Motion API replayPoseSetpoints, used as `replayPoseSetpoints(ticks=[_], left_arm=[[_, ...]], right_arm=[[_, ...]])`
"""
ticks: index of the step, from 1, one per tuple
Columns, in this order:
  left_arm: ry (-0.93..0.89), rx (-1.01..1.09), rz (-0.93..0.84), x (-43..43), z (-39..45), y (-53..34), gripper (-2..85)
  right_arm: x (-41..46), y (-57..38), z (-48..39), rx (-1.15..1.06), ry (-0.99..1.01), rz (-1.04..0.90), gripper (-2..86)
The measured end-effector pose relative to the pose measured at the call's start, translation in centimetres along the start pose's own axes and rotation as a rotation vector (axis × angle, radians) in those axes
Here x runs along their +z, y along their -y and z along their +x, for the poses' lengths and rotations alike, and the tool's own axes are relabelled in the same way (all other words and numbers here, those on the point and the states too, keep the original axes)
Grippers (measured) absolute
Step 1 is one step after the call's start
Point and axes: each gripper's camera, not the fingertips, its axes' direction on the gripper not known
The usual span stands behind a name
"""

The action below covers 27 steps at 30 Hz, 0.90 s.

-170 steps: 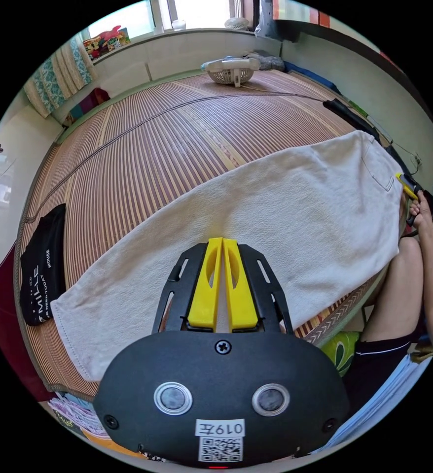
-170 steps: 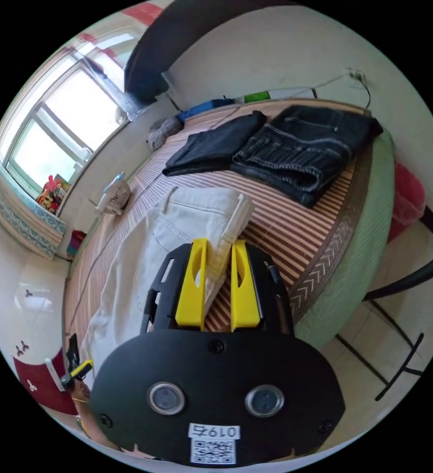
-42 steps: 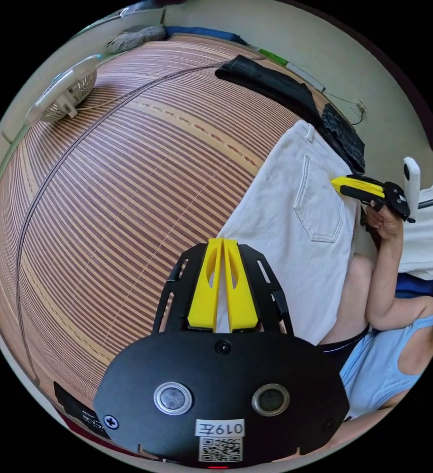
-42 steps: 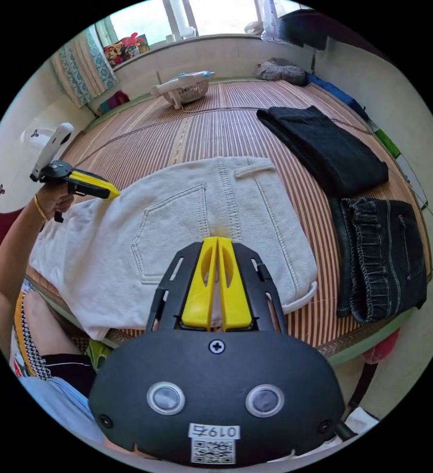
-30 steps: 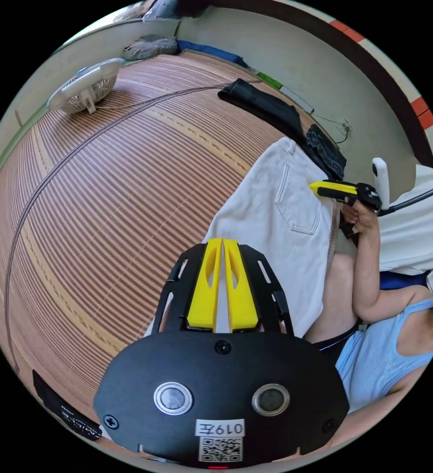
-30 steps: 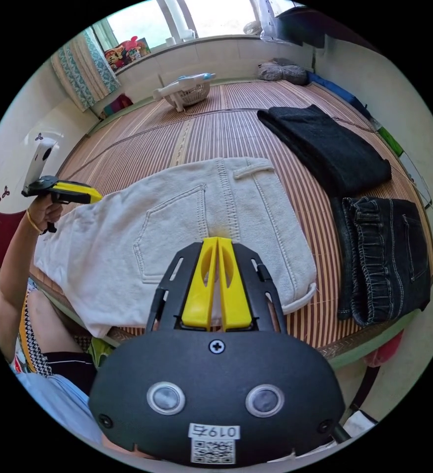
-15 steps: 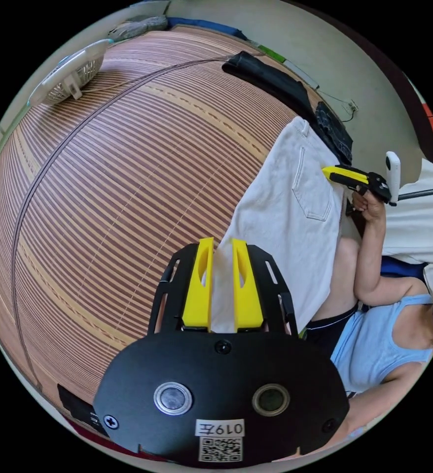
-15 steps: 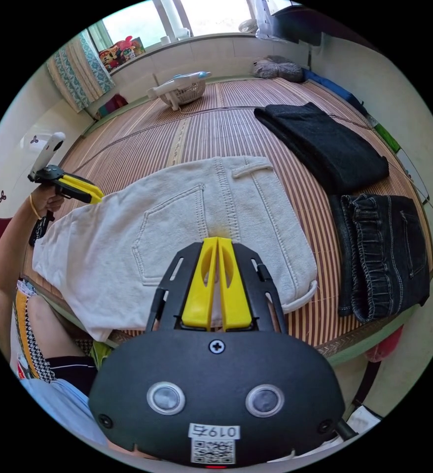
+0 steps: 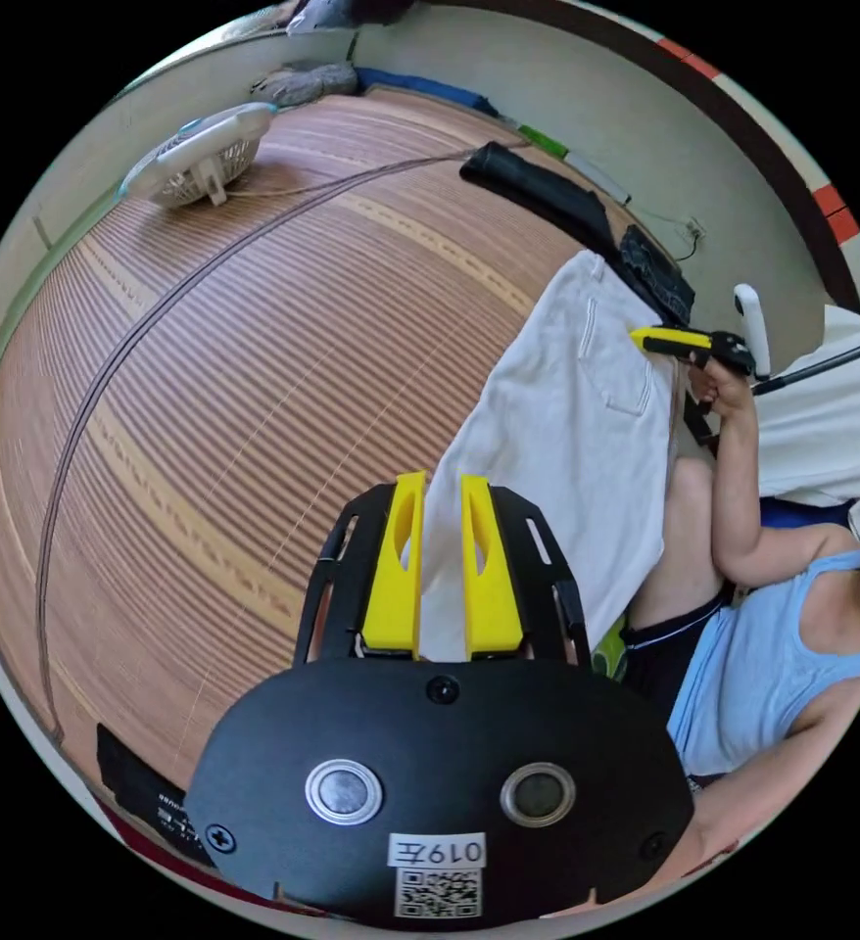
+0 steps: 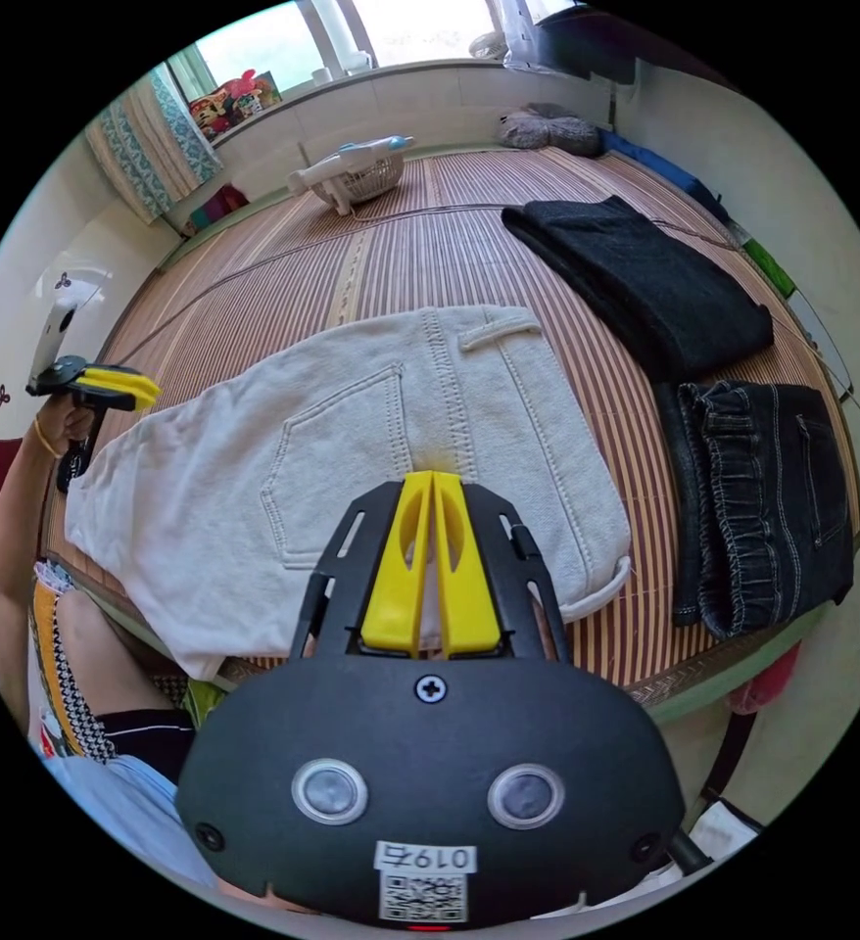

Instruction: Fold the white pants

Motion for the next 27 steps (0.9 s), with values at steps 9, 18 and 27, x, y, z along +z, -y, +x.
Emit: replayPoseSetpoints(ticks=[9,18,27], left_arm=[[0.058,-0.026,-0.067,2.3,-1.0,-4.7,2.1],[0.242,-0.112,0.062,2.4,-0.2,-10.1,1.2],[0.133,-0.194,0.059,5.3,-0.1,-18.6,1.4]], right_arm=[[-0.6,-0.1,-1.2,0.007,-0.016,0.006,-1.0],[-1.3,-0.6,-2.6,0.002,-0.009,0.005,-1.0],[-2.1,-1.4,-5.6,-0.007,-0.046,-0.009,-1.0]])
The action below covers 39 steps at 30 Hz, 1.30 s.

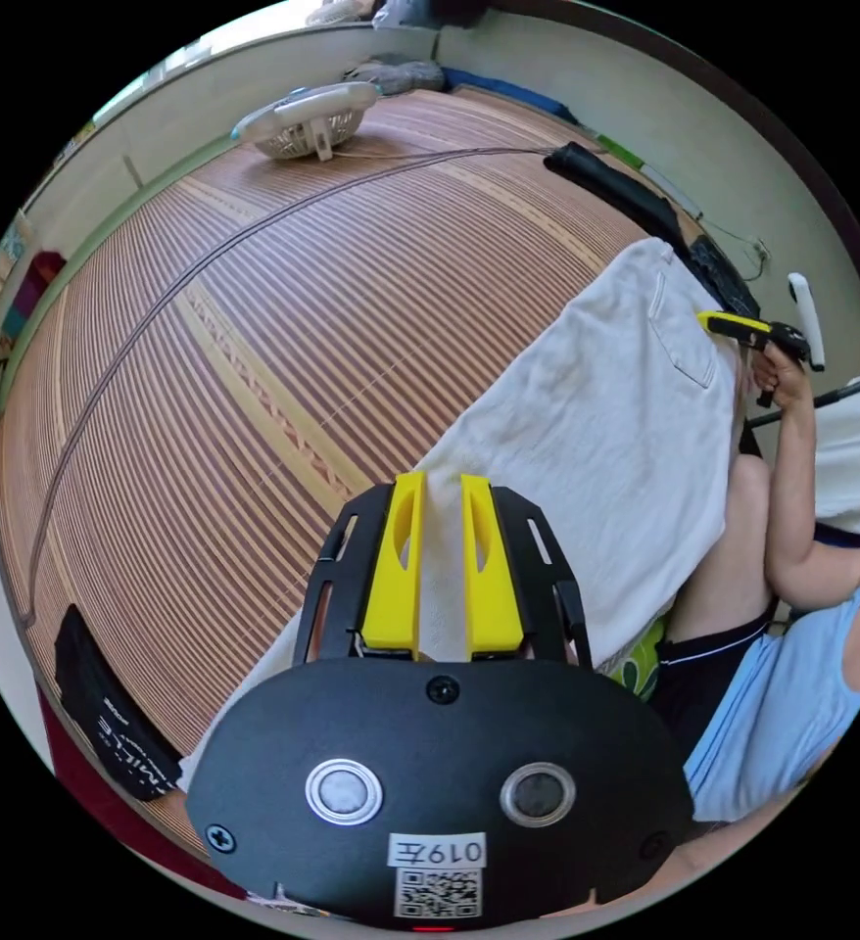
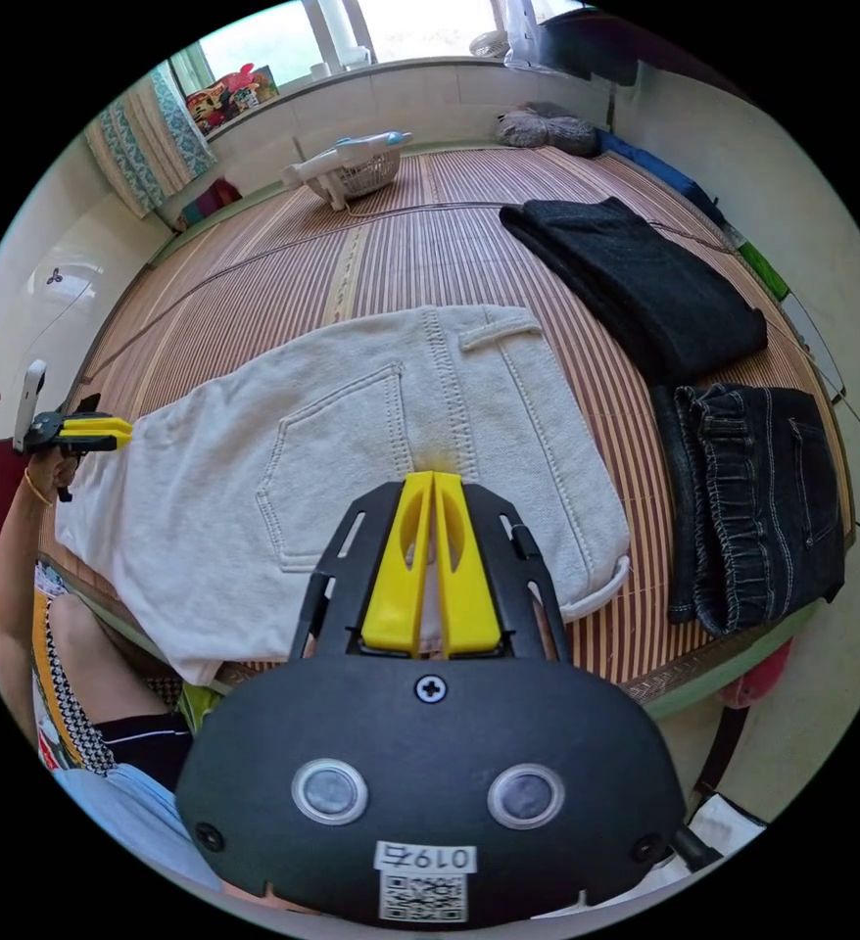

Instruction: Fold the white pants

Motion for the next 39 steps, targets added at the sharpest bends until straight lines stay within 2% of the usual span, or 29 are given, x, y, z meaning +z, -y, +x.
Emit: replayPoseSetpoints(ticks=[6,8,13,17,18,21,26,30,33,35,39], left_arm=[[0.0,-0.093,0.222,-2.6,-0.3,-7.1,0.8],[-0.012,-0.137,0.288,-3.4,-0.2,-11.7,0.7],[0.011,-0.232,0.293,-1.8,0.3,-21.0,0.6],[0.166,-0.231,0.262,-0.3,2.6,-27.2,0.6],[0.184,-0.233,0.254,0.0,2.8,-27.9,0.7],[0.254,-0.275,0.236,1.2,2.8,-31.0,0.7],[0.164,-0.371,0.175,4.1,-0.3,-35.1,0.8],[0.104,-0.401,0.26,4.0,-1.3,-38.2,1.1],[0.129,-0.389,0.362,3.0,-0.4,-41.3,1.4],[0.125,-0.398,0.396,3.2,0.0,-43.7,1.7],[0.103,-0.33,0.419,4.6,1.4,-46.2,2.4]], right_arm=[[-1.3,-1.8,-2.4,-0.038,-0.009,0.038,-1.0],[-3.0,-3.5,-4.4,-0.076,-0.078,0.113,-1.0],[-5.3,-8.9,-12.2,-0.288,-0.128,0.291,-1.0],[-6.5,-12.0,-18.7,-0.389,-0.338,0.348,-1.0],[-6.7,-12.3,-19.2,-0.386,-0.339,0.353,-1.0],[-7.6,-13.4,-21.0,-0.366,-0.225,0.337,-1.0],[-5.7,-14.4,-24.6,-0.366,-0.316,0.193,-1.0],[-5.1,-15.6,-27.0,-0.364,-0.382,0.138,-0.9],[-8.6,-18.1,-31.4,-0.425,-0.378,0.264,-0.7],[-10.8,-21.8,-37.0,-0.553,-0.246,0.372,-0.2],[-11.1,-28.4,-46.0,-0.741,-0.267,0.497,4.7]])
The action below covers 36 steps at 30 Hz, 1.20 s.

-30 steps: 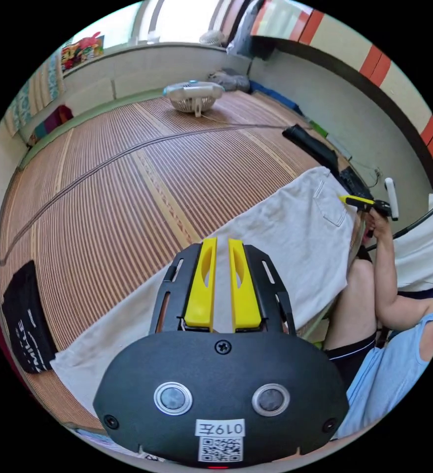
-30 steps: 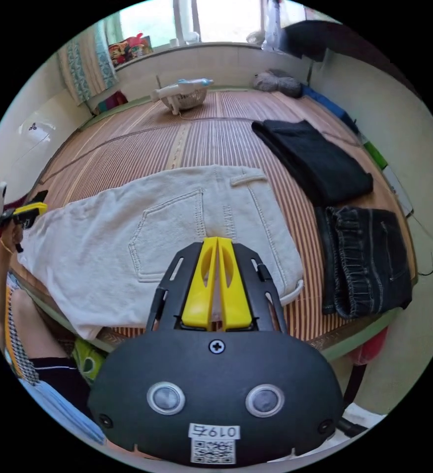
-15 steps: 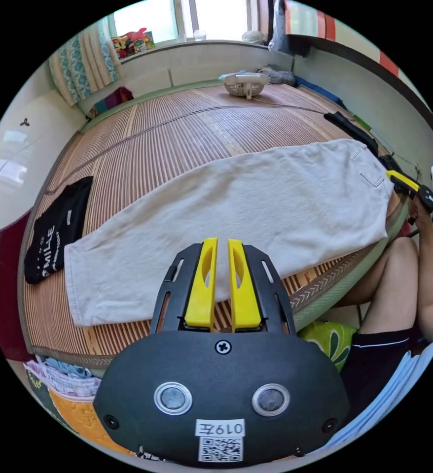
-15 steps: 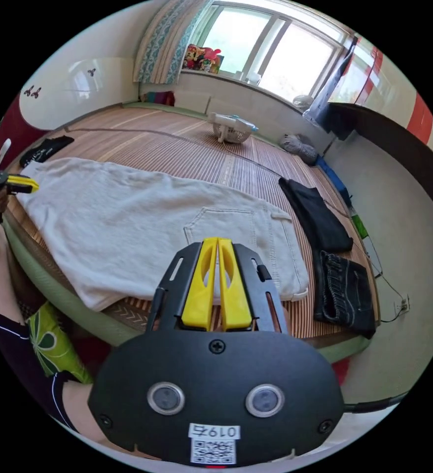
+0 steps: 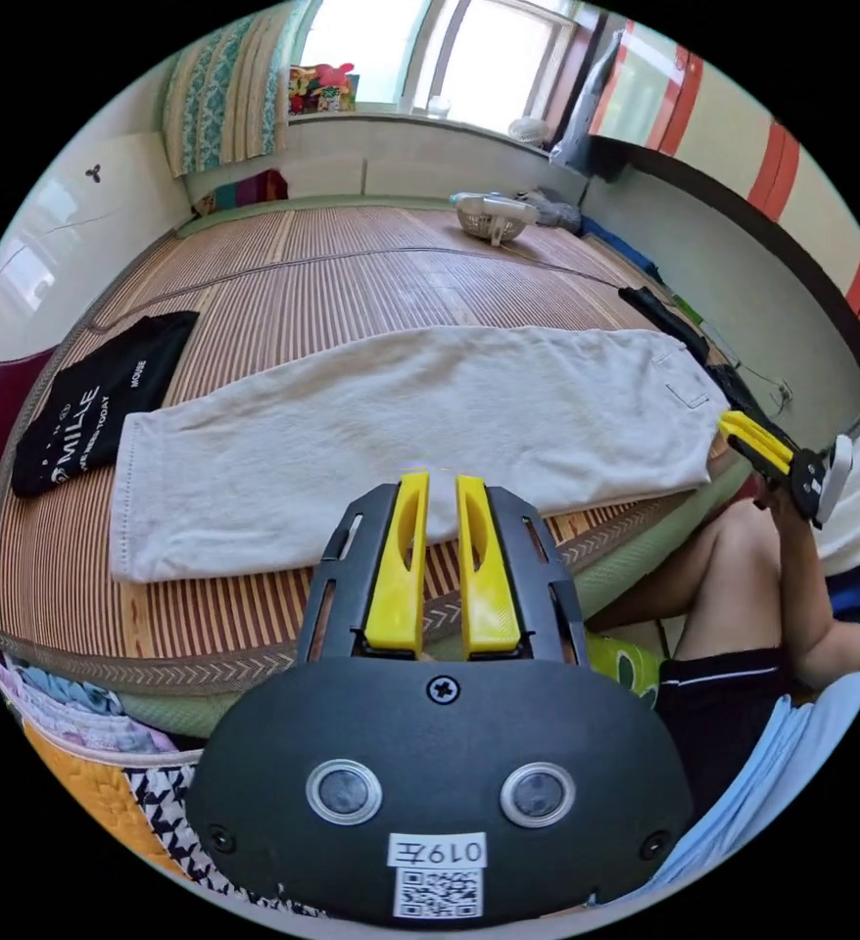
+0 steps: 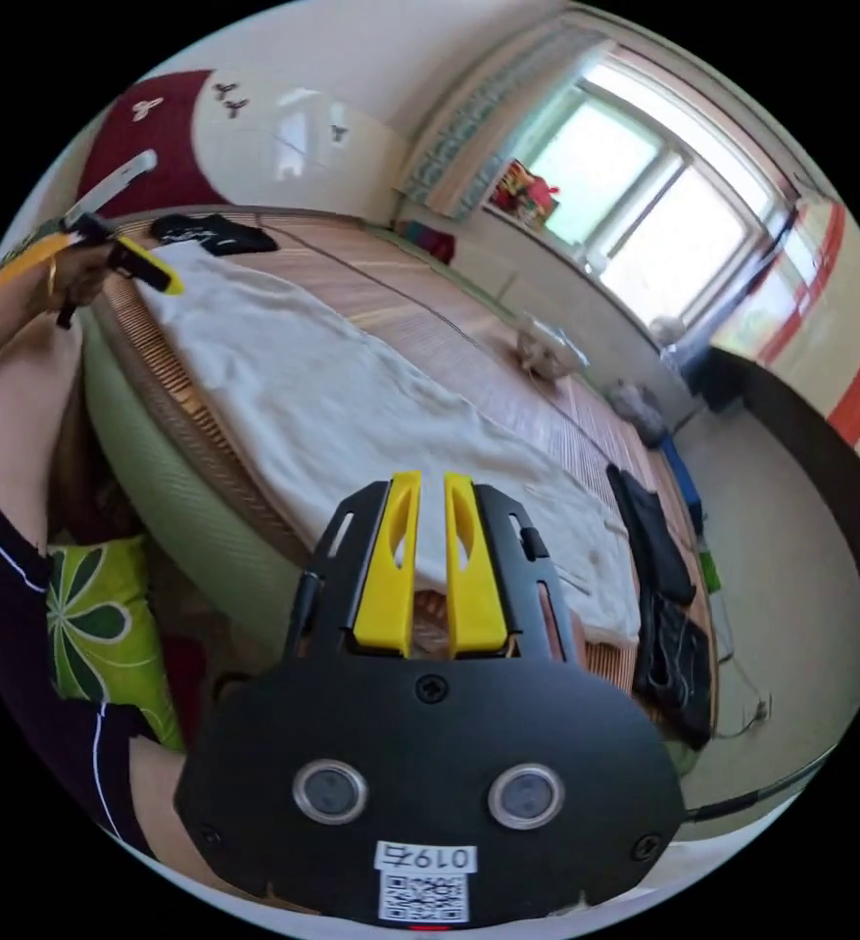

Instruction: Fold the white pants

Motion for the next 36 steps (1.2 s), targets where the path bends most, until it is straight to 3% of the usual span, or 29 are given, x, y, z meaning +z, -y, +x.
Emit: replayPoseSetpoints(ticks=[3,7,16,27,31,36], left_arm=[[-0.016,0.066,0.006,0.8,0.8,-2.1,3.7],[0.007,-0.041,0.095,1.1,-1.4,-4.5,3.1],[0.029,-0.325,0.211,1.5,-8.6,-7.9,1.1],[0.042,-0.442,0.158,3.0,-11.7,-9.7,1.0],[0.056,-0.516,0.113,3.8,-13.5,-10.2,1.0],[0.148,-0.437,0.044,5.0,-13.1,-9.2,0.8]], right_arm=[[-1.8,1.6,-6.9,-0.149,-0.068,0.032,6.6],[-1.7,2.1,-14.1,-0.392,-0.228,-0.048,7.8],[-2.7,3.2,-18.7,-0.399,-0.344,-0.173,8.5],[-3.4,7.3,-24.5,-0.47,-0.51,-0.254,8.0],[-3.4,8.4,-27.5,-0.599,-0.596,-0.299,4.1],[-4.7,8.7,-29.3,-0.842,-0.633,-0.285,-0.5]])
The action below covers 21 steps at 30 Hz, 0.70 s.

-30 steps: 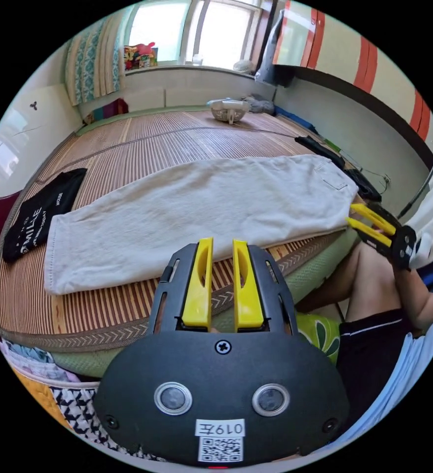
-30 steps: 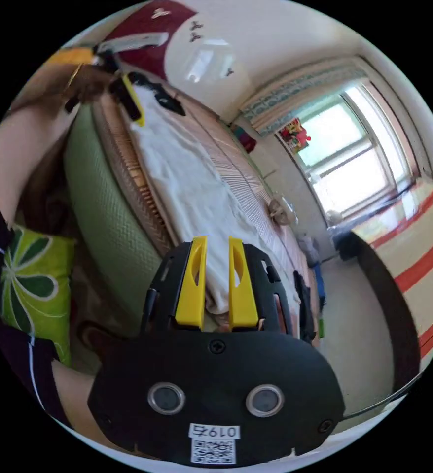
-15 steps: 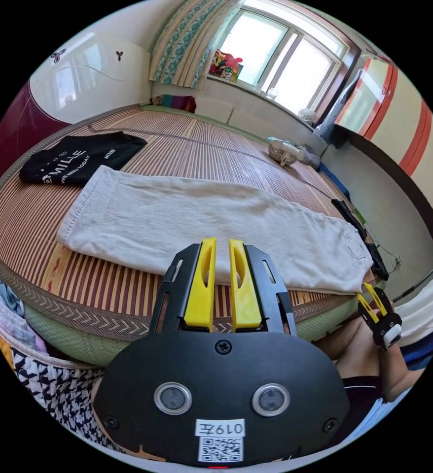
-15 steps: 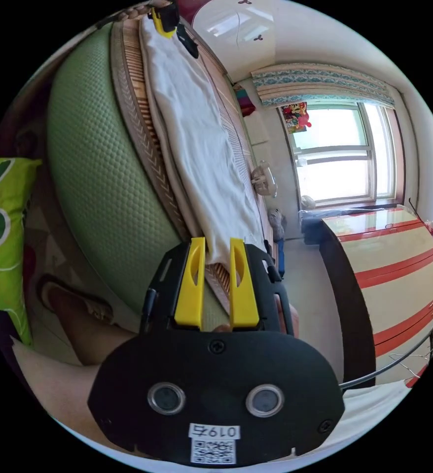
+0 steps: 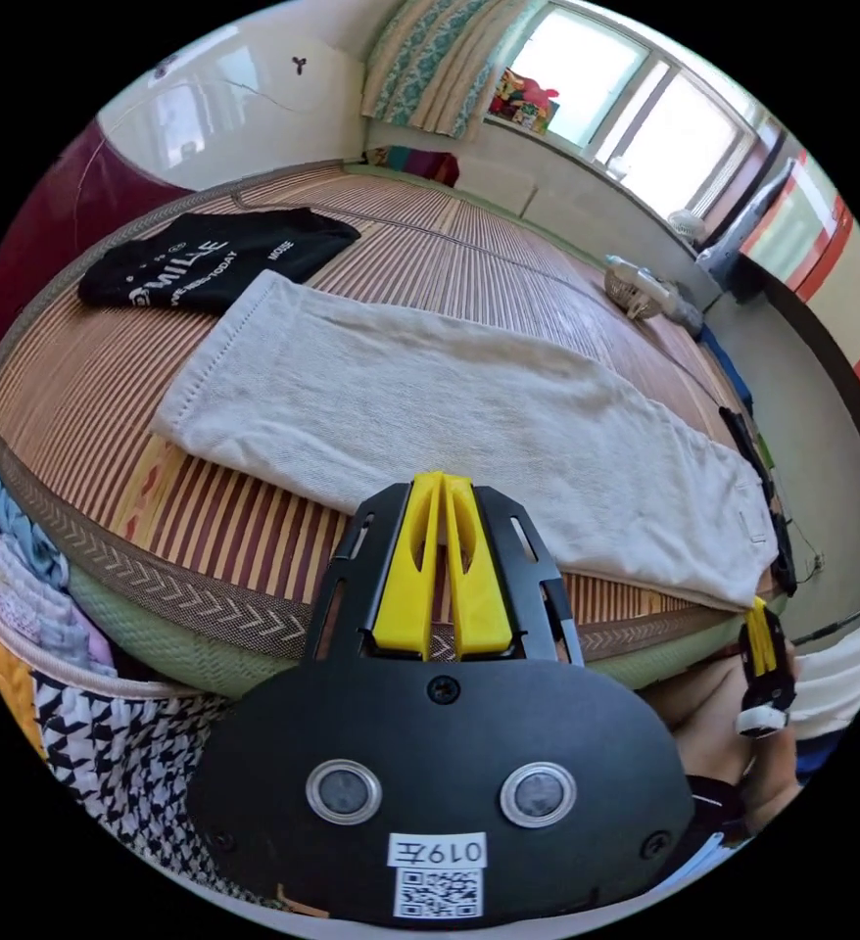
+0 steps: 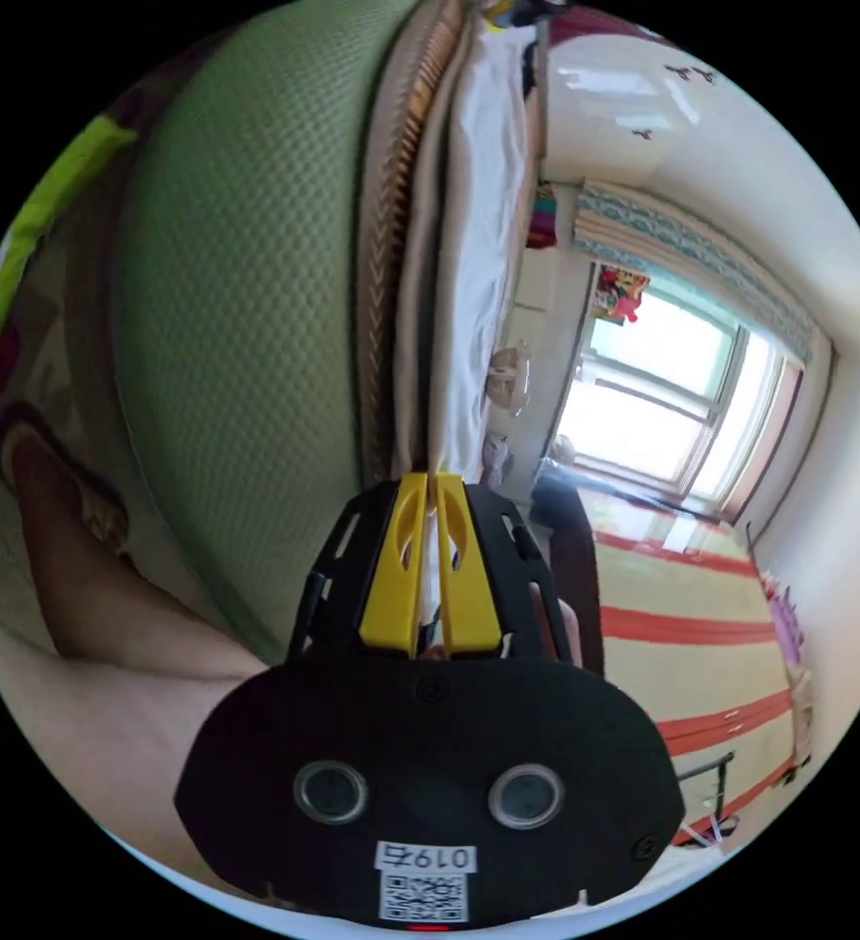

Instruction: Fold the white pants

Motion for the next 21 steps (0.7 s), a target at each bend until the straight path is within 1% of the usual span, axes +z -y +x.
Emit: replayPoseSetpoints(ticks=[2,3,6,10,13,16,21], left_arm=[[0.07,0.055,-0.01,0.4,0.9,0.2,0.8],[0.077,0.059,-0.011,0.5,1.0,0.2,0.8],[0.044,0.034,-0.013,0.8,0.3,0.4,0.8],[-0.032,-0.013,-0.009,1.1,-1.1,0.5,0.7],[-0.022,-0.01,-0.004,1.2,-1.0,0.6,0.8],[0.002,0.001,0.0,1.4,-0.8,0.7,1.0],[-0.003,-0.004,0.006,1.7,-1.0,0.9,1.1]], right_arm=[[-0.9,-0.2,0.2,-0.07,-0.002,0.04,-0.8],[-1.1,-0.2,0.0,-0.09,0.002,0.053,-0.8],[-1.9,0.1,-1.4,-0.158,-0.036,0.094,-0.6],[-3.0,1.7,-0.7,-0.024,-0.041,0.051,1.5],[-4.0,2.9,0.2,0.052,-0.035,0.024,5.6],[-4.6,3.9,0.5,0.076,-0.044,0.016,7.1],[-5.4,5.3,0.8,0.094,-0.05,0.035,6.7]])
